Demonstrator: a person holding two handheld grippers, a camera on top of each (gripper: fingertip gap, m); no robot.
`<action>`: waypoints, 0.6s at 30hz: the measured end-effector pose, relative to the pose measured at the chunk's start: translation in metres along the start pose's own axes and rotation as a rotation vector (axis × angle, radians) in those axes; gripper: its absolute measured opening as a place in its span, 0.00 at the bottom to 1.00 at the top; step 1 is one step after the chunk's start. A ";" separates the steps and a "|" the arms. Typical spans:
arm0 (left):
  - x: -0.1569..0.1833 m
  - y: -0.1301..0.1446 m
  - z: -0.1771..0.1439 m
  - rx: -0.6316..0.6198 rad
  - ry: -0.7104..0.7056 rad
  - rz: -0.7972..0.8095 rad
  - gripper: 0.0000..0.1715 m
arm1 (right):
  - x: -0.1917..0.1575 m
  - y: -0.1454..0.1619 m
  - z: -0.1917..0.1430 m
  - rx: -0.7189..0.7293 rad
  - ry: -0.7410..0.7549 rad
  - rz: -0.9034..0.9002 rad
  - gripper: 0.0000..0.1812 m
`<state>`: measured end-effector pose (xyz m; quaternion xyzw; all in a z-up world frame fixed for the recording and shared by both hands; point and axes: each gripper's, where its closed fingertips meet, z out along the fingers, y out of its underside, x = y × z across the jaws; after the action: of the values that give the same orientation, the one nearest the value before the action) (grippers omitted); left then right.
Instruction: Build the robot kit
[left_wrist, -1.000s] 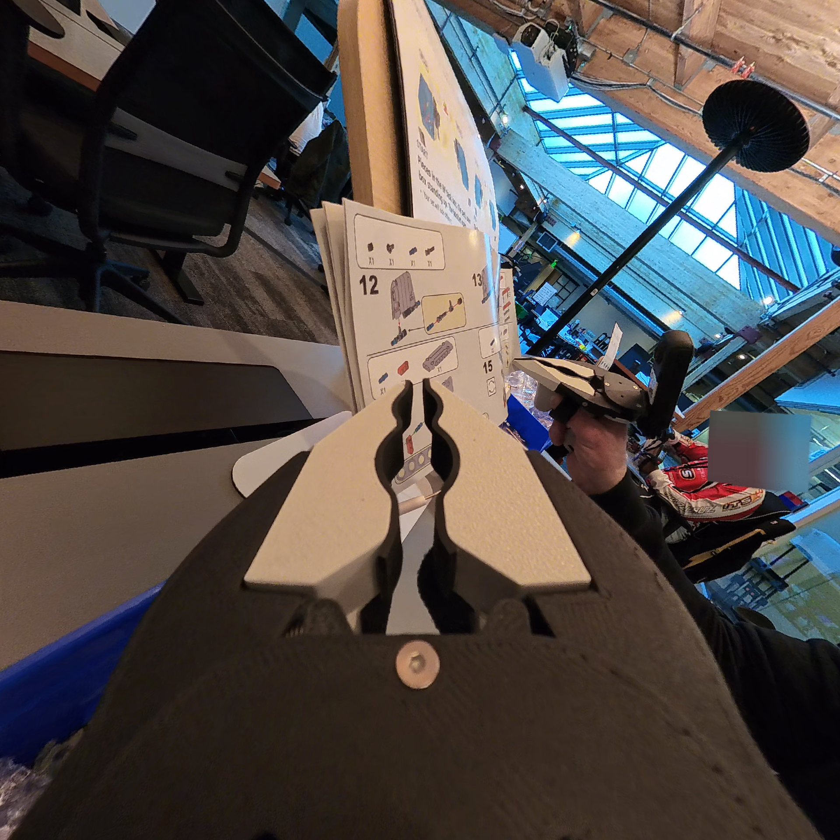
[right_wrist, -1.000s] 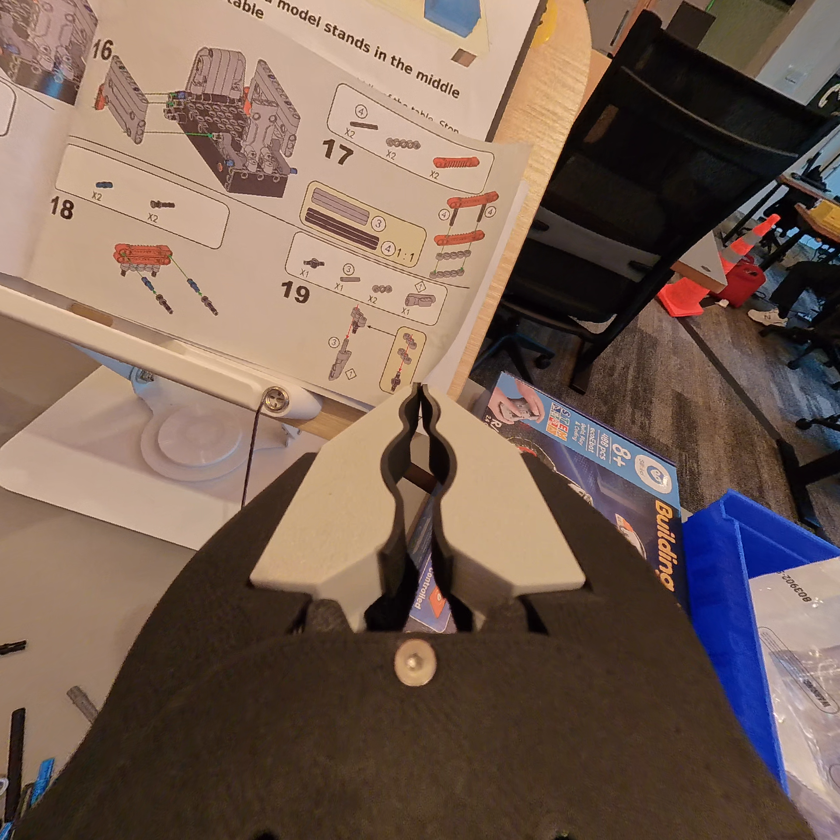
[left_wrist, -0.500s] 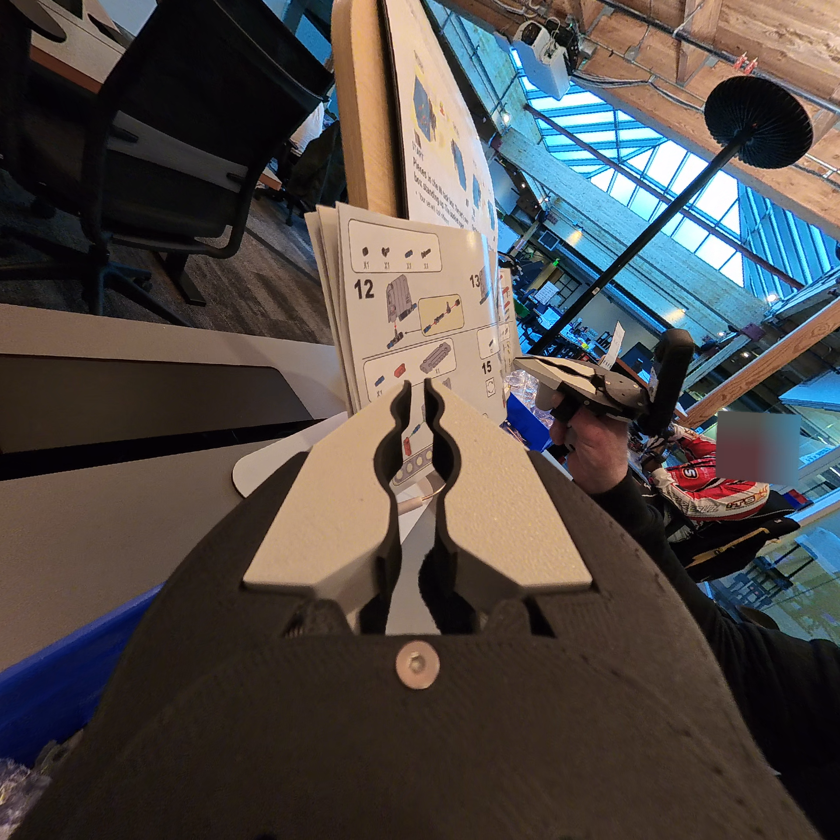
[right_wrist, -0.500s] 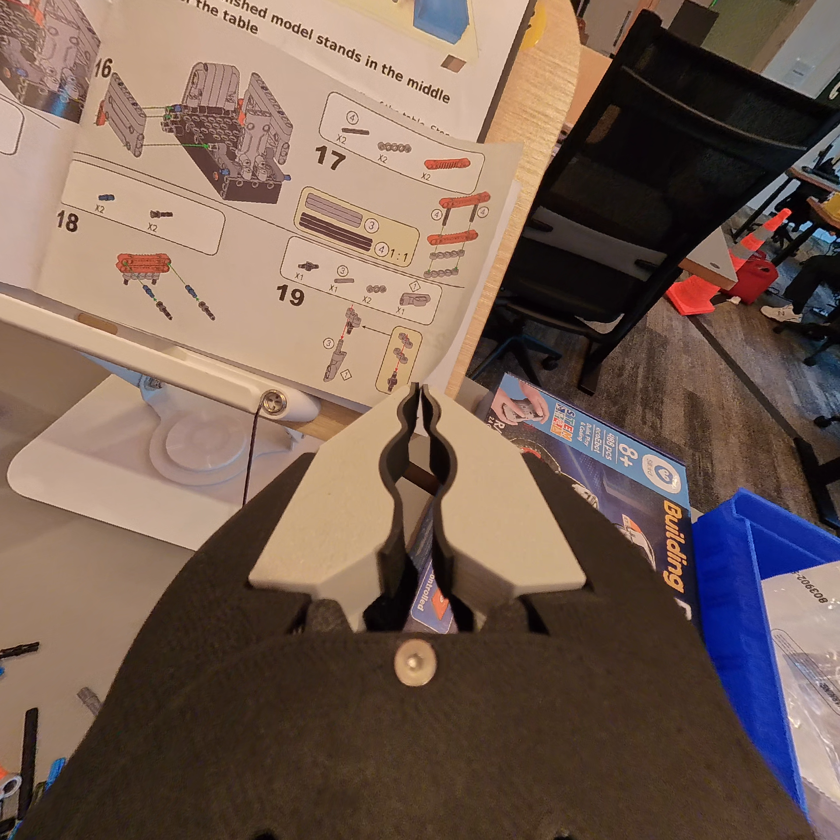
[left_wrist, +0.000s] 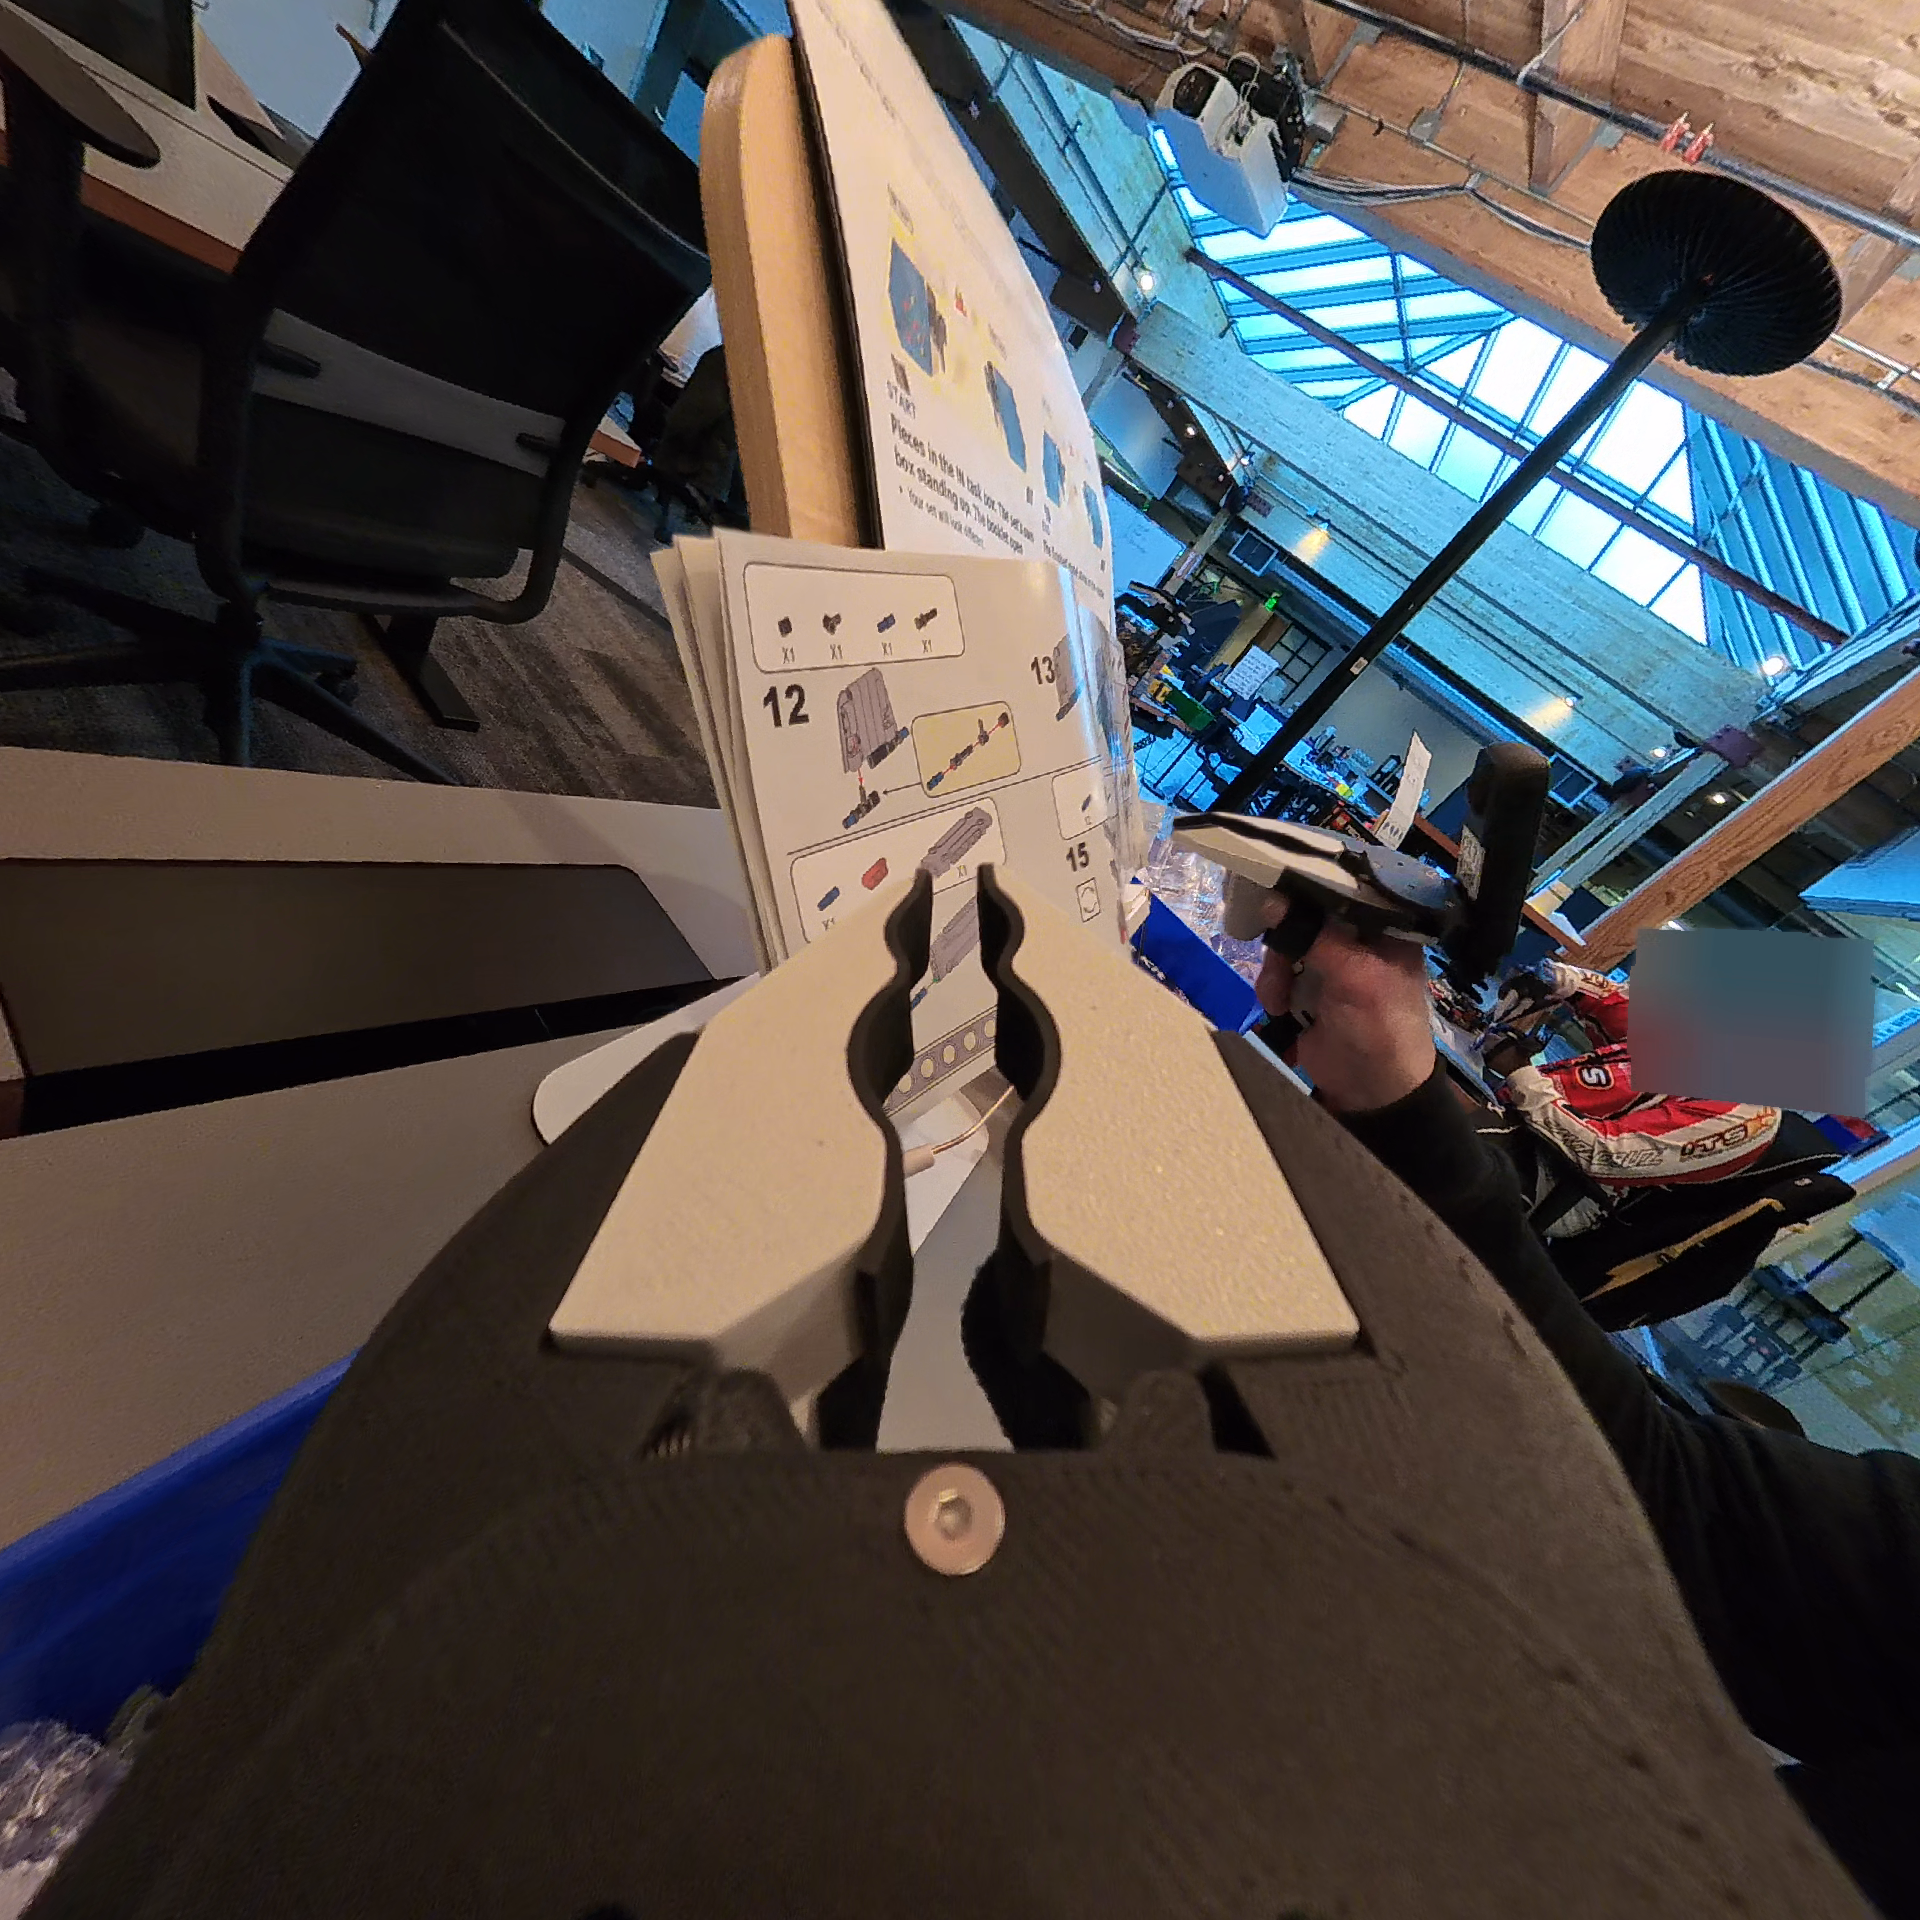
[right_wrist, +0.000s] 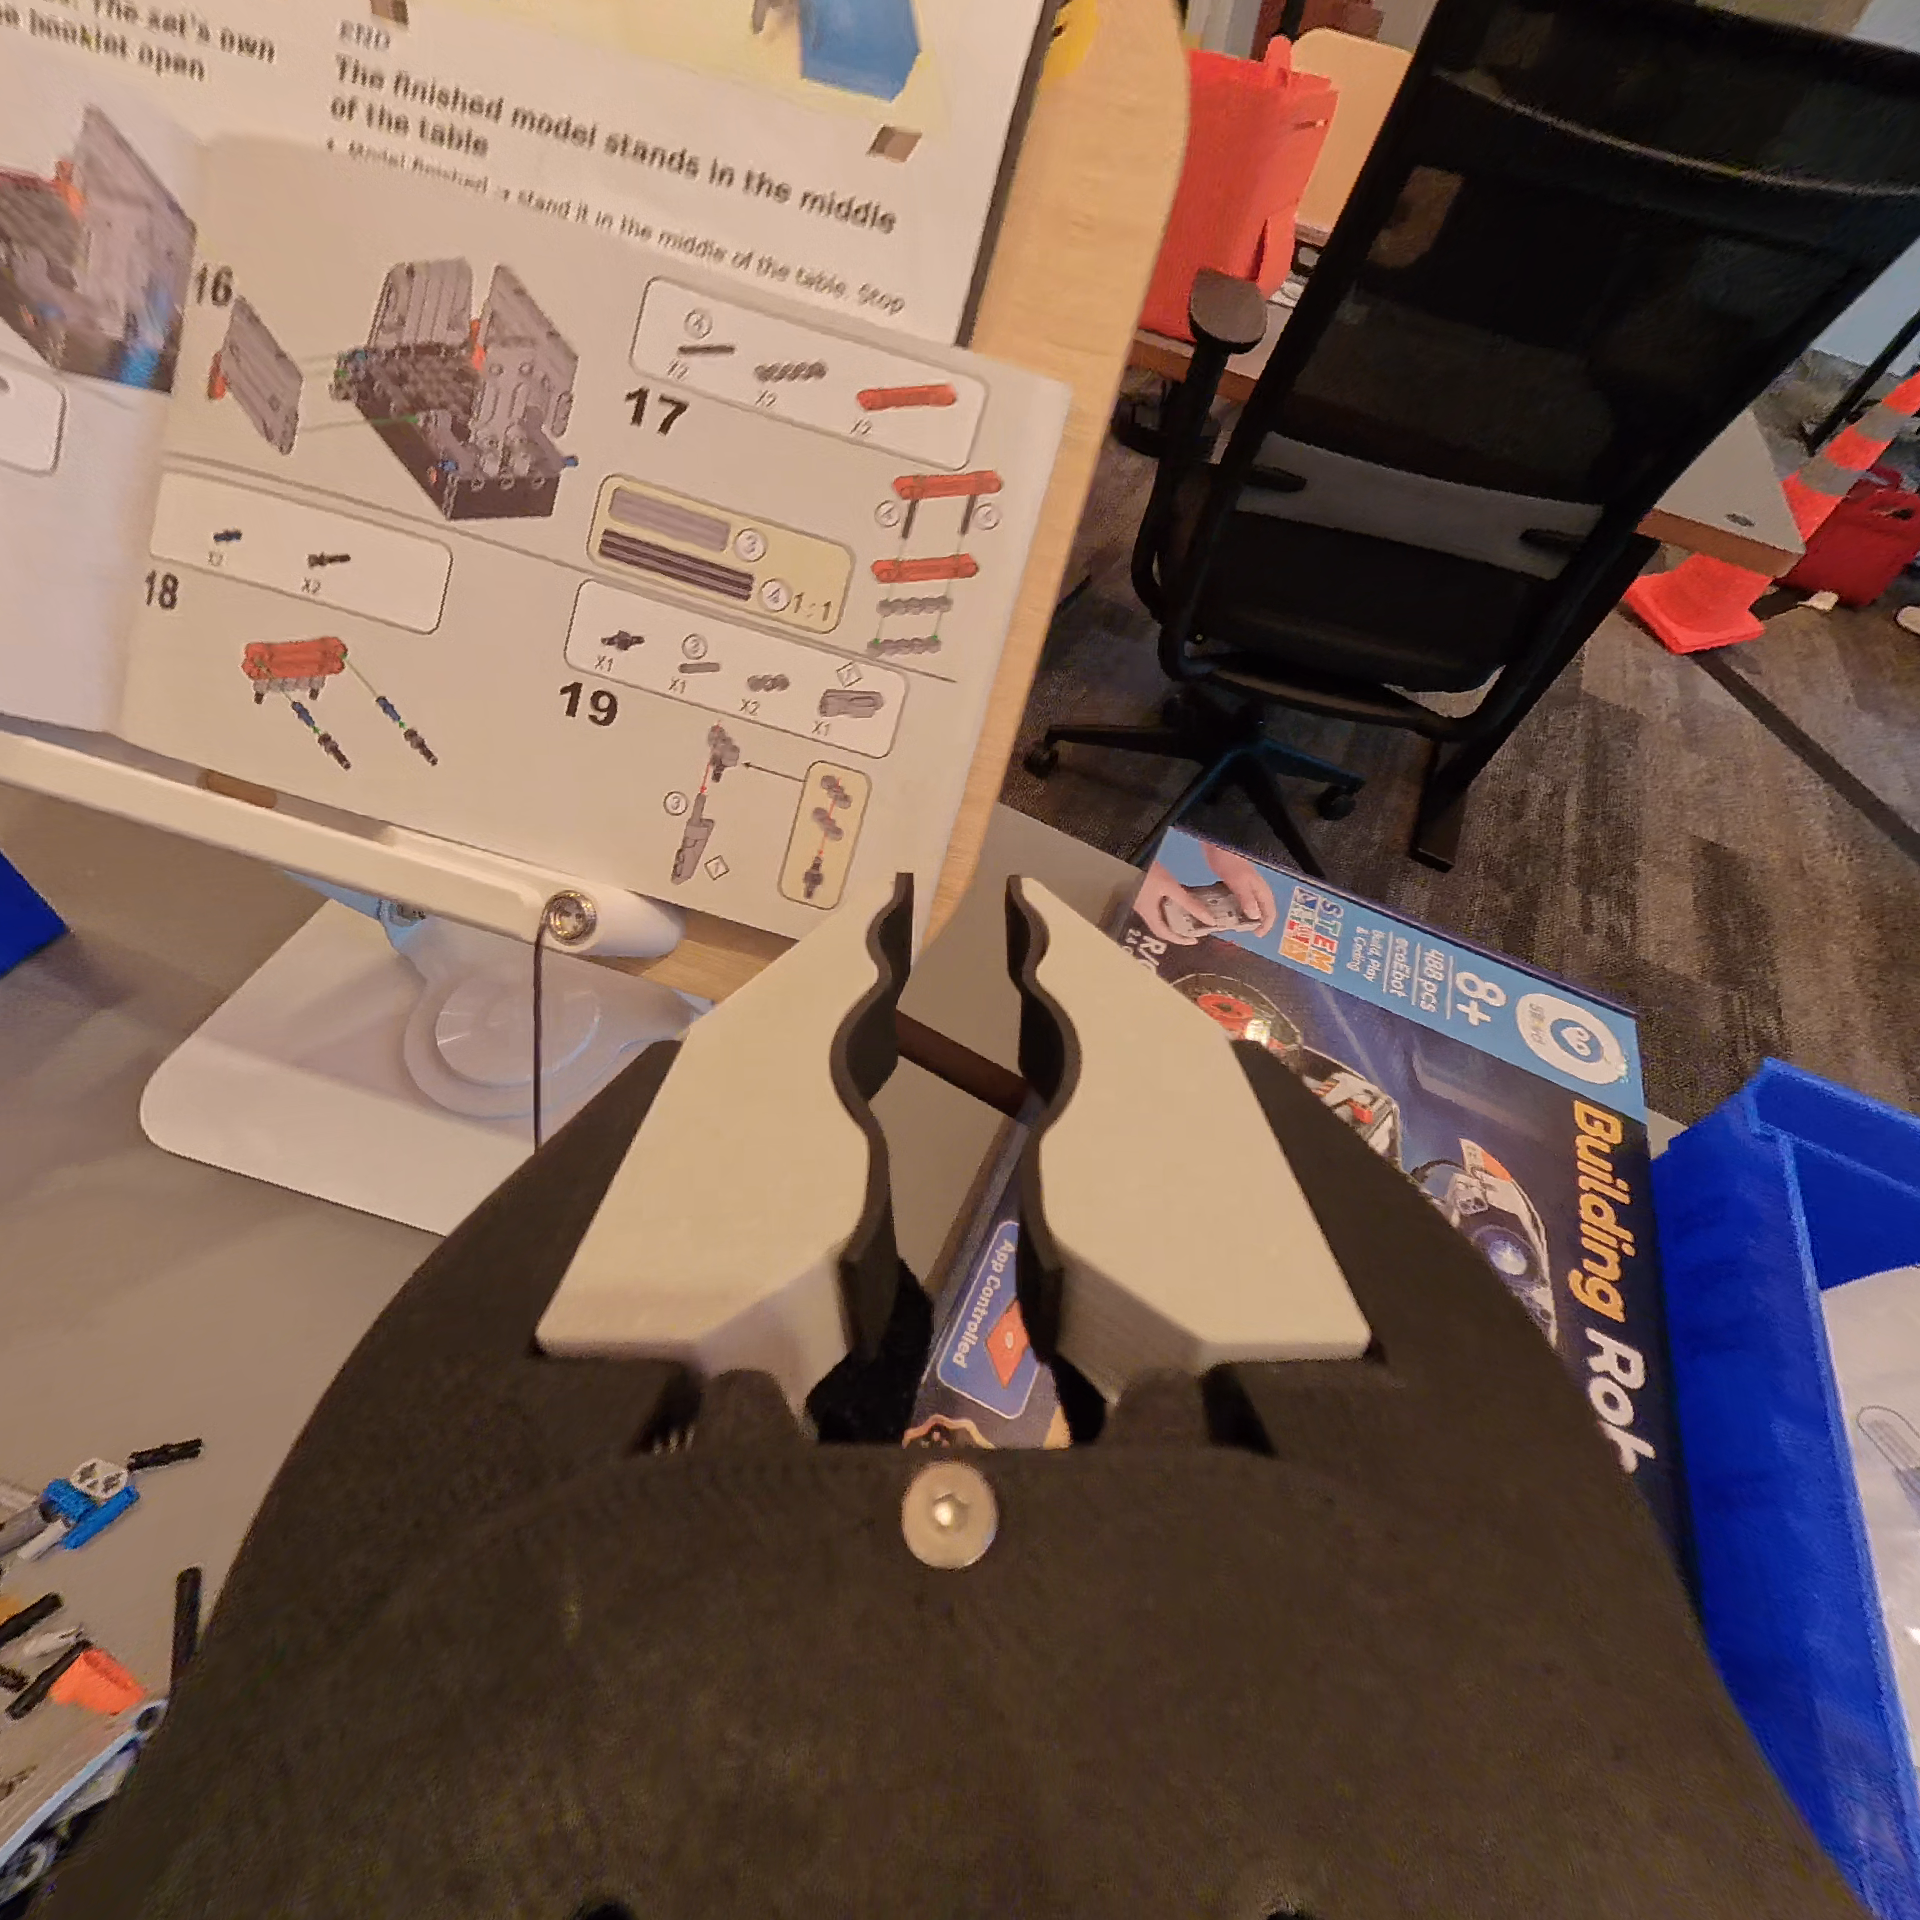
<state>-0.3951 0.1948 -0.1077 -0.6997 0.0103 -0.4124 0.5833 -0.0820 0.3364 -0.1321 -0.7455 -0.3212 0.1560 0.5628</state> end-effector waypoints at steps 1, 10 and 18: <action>0.001 -0.001 -0.001 0.002 0.001 0.004 0.04 | 0.004 -0.003 -0.004 0.010 0.001 0.014 0.09; 0.032 -0.019 -0.011 0.033 0.031 0.096 0.08 | 0.014 -0.052 -0.054 0.170 -0.008 0.056 0.09; 0.086 -0.034 -0.016 0.042 0.067 0.284 0.14 | -0.040 -0.121 -0.129 0.353 -0.126 -0.039 0.09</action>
<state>-0.3637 0.1506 -0.0318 -0.6645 0.1199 -0.3491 0.6498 -0.0719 0.2342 0.0176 -0.6177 -0.3379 0.2454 0.6664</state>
